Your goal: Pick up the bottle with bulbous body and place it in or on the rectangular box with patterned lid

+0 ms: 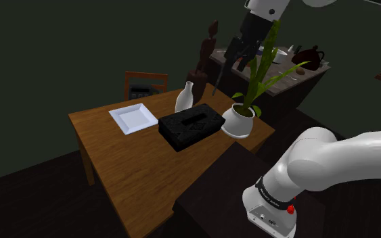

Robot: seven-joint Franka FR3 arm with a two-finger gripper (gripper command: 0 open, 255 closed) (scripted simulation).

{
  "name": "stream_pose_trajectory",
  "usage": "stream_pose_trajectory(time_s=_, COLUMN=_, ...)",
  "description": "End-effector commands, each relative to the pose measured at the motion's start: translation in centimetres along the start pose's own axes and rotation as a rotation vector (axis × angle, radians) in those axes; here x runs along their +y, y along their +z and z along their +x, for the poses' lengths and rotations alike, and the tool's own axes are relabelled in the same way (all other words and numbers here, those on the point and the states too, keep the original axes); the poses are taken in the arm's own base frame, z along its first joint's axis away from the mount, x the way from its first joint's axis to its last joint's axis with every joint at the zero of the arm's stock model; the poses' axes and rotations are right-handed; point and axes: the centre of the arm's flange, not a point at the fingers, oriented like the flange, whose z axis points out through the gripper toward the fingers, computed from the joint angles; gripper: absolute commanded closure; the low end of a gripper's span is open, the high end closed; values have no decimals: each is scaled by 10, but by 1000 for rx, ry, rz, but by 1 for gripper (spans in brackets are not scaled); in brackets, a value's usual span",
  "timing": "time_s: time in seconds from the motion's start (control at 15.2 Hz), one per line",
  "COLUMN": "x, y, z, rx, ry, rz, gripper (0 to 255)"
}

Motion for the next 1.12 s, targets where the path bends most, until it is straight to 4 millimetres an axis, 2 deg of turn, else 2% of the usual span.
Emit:
stream_pose_trajectory(time_s=0.0, x=0, y=0, z=0, rx=0, ry=0, rz=0, gripper=0)
stream_pose_trajectory(time_s=1.06, x=106, y=118, z=143, rx=-38, ry=-4, rz=-20, gripper=0)
